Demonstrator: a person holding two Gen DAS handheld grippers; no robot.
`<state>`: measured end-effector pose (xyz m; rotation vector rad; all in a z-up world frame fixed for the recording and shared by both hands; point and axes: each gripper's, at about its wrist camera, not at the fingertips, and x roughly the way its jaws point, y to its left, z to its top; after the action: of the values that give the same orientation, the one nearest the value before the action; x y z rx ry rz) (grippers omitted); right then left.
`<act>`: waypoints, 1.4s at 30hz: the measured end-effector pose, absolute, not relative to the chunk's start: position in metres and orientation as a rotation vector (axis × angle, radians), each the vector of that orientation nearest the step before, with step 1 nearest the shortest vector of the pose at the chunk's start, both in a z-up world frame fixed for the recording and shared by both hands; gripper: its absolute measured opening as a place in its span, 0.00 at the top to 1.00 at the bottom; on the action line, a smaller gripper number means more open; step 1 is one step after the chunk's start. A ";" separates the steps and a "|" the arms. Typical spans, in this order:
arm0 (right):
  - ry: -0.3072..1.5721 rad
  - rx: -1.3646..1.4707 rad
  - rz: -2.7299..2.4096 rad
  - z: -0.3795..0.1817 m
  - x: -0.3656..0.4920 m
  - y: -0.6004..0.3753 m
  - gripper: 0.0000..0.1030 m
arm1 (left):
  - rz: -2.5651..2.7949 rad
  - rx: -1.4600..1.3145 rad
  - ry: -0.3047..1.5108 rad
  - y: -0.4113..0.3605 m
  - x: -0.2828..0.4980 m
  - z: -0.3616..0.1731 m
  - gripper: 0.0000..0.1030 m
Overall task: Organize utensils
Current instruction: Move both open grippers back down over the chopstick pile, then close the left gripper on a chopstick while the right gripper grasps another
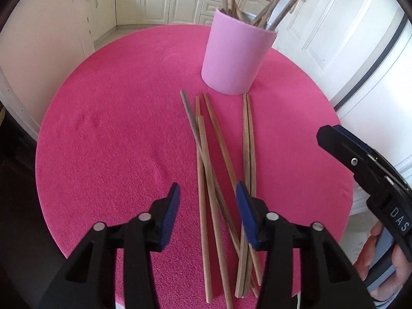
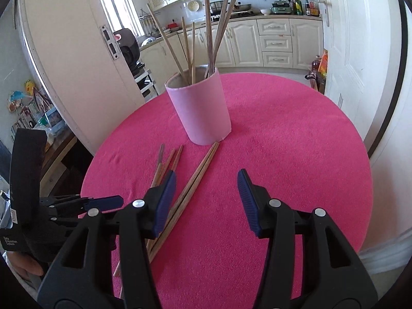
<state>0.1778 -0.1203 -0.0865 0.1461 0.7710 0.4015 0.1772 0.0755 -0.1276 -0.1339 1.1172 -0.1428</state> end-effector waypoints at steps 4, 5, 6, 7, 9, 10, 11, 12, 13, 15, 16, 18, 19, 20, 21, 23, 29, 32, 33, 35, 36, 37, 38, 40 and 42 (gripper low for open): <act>0.789 0.141 0.409 -0.090 0.178 -0.118 0.52 | -0.142 -0.131 1.152 0.072 0.183 -0.139 0.65; 0.793 0.140 0.409 -0.091 0.179 -0.118 0.52 | -0.141 -0.129 1.158 0.072 0.183 -0.141 0.68; 0.795 0.141 0.409 -0.091 0.179 -0.118 0.52 | -0.140 -0.130 1.162 0.071 0.184 -0.143 0.71; 0.799 0.143 0.410 -0.092 0.180 -0.118 0.52 | -0.142 -0.133 1.167 0.071 0.185 -0.144 0.74; 0.803 0.143 0.411 -0.093 0.181 -0.118 0.52 | -0.153 -0.151 1.170 0.072 0.186 -0.146 0.76; 0.805 0.140 0.410 -0.093 0.181 -0.117 0.52 | -0.156 -0.154 1.168 0.072 0.187 -0.147 0.79; 0.807 0.139 0.410 -0.094 0.182 -0.117 0.52 | -0.162 -0.159 1.168 0.072 0.188 -0.147 0.82; 0.810 0.139 0.410 -0.094 0.183 -0.117 0.52 | -0.167 -0.165 1.167 0.072 0.188 -0.147 0.84; 0.813 0.137 0.407 -0.095 0.184 -0.117 0.52 | -0.170 -0.169 1.164 0.073 0.188 -0.146 0.88; 0.824 0.133 0.404 -0.097 0.186 -0.115 0.52 | -0.169 -0.171 1.152 0.074 0.188 -0.145 0.93; 0.833 0.131 0.403 -0.099 0.187 -0.115 0.52 | -0.171 -0.178 1.150 0.075 0.188 -0.144 0.93; 0.859 0.122 0.398 -0.104 0.191 -0.112 0.52 | -0.168 -0.189 1.141 0.080 0.188 -0.142 0.93; 0.873 0.114 0.395 -0.107 0.193 -0.111 0.52 | -0.171 -0.196 1.137 0.081 0.188 -0.141 0.93; 0.890 0.103 0.392 -0.110 0.194 -0.109 0.52 | -0.173 -0.205 1.130 0.084 0.187 -0.139 0.93; 0.908 0.091 0.388 -0.113 0.195 -0.106 0.52 | -0.171 -0.212 1.121 0.086 0.187 -0.138 0.93; 0.933 0.071 0.383 -0.120 0.197 -0.101 0.52 | -0.167 -0.215 1.114 0.090 0.187 -0.137 0.93; 0.967 0.021 0.380 -0.129 0.200 -0.086 0.52 | -0.159 -0.235 1.092 0.099 0.188 -0.133 0.93; 0.982 -0.014 0.360 -0.134 0.203 -0.079 0.52 | -0.132 -0.239 1.073 0.106 0.191 -0.129 0.93; 0.984 -0.022 0.355 -0.135 0.204 -0.078 0.52 | -0.127 -0.243 1.069 0.109 0.192 -0.127 0.93; 0.984 -0.027 0.347 -0.135 0.206 -0.076 0.52 | -0.119 -0.254 1.065 0.115 0.194 -0.126 0.93; 0.982 -0.032 0.343 -0.135 0.207 -0.075 0.52 | -0.111 -0.253 1.065 0.117 0.196 -0.126 0.93; 0.981 -0.039 0.337 -0.135 0.208 -0.073 0.52 | -0.104 -0.253 1.065 0.120 0.197 -0.126 0.93; 0.980 -0.048 0.333 -0.135 0.209 -0.071 0.52 | -0.100 -0.254 1.066 0.122 0.198 -0.127 0.93; 0.980 -0.057 0.330 -0.136 0.210 -0.068 0.52 | -0.091 -0.261 1.080 0.123 0.204 -0.130 0.93; 0.980 -0.063 0.327 -0.136 0.212 -0.066 0.52 | -0.084 -0.260 1.092 0.125 0.207 -0.134 0.93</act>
<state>0.2116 -0.0659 -0.1361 -0.0628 0.9804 0.3271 0.2074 0.1254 -0.1339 -0.2600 1.0922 -0.0843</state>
